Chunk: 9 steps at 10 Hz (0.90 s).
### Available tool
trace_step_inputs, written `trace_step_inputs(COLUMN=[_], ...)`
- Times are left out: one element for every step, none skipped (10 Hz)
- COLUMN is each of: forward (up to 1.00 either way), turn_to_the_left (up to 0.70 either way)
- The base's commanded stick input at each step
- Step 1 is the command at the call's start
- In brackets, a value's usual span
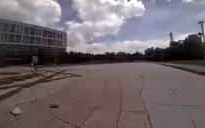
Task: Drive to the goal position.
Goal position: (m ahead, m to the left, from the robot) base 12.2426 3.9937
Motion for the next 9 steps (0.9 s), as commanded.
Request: trace_step_inputs(forward=[0.70, 0.70, 0.70, 0.70, 0.70, 0.70, 0.70, 0.70, 0.70], turn_to_the_left=[0.00, 0.00, 0.00, 0.00, 0.00, 0.00, 0.00, 0.00, 0.00])
